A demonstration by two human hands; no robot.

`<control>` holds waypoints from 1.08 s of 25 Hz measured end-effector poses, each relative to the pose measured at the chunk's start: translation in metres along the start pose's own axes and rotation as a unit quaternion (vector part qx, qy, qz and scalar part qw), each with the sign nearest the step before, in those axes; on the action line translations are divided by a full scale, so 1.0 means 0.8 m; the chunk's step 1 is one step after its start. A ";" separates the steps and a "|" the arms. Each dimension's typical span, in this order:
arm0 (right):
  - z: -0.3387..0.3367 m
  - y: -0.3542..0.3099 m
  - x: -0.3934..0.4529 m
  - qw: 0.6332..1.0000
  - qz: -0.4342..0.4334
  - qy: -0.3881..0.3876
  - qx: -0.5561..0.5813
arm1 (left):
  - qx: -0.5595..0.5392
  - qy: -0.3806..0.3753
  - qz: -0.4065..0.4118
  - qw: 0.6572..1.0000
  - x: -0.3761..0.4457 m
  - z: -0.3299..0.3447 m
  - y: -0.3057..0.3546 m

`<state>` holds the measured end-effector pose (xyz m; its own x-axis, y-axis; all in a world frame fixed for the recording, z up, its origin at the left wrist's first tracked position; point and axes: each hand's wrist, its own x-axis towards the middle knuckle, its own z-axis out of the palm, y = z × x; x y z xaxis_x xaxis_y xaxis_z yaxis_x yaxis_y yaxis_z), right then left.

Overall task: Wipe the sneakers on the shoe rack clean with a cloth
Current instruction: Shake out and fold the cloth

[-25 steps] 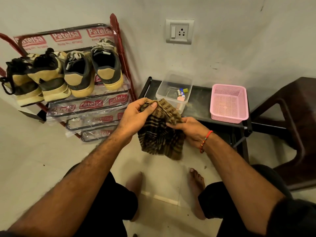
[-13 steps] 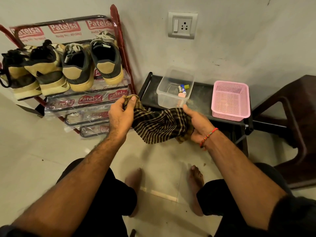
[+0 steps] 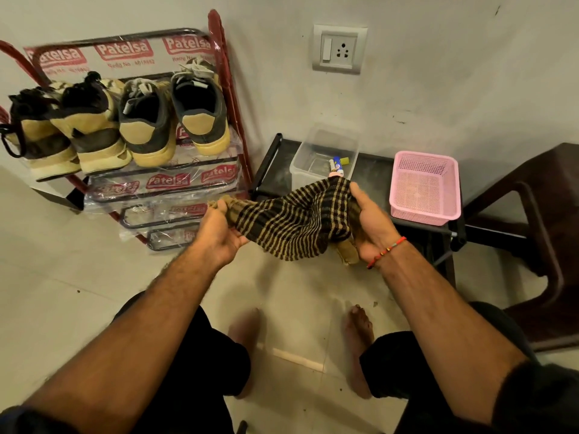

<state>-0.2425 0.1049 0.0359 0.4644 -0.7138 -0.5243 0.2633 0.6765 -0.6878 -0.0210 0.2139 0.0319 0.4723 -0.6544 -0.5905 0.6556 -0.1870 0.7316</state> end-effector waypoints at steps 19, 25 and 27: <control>-0.040 -0.003 0.007 0.822 0.030 -0.035 -0.568 | 0.230 -0.069 0.127 0.962 -0.015 0.011 -0.002; -0.036 0.024 0.014 0.843 -0.072 -0.199 -0.495 | 0.505 -0.264 0.159 0.806 -0.036 0.027 -0.014; -0.029 0.029 0.012 0.873 -0.037 -0.233 -0.428 | 0.489 -0.312 0.147 0.801 -0.041 0.029 -0.009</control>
<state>-0.2514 0.1095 0.0031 0.8183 -0.4638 -0.3394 -0.3286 0.1069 -0.9384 -0.0545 0.2200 0.0540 -0.0647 -0.9572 -0.2822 -0.3485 -0.2433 0.9052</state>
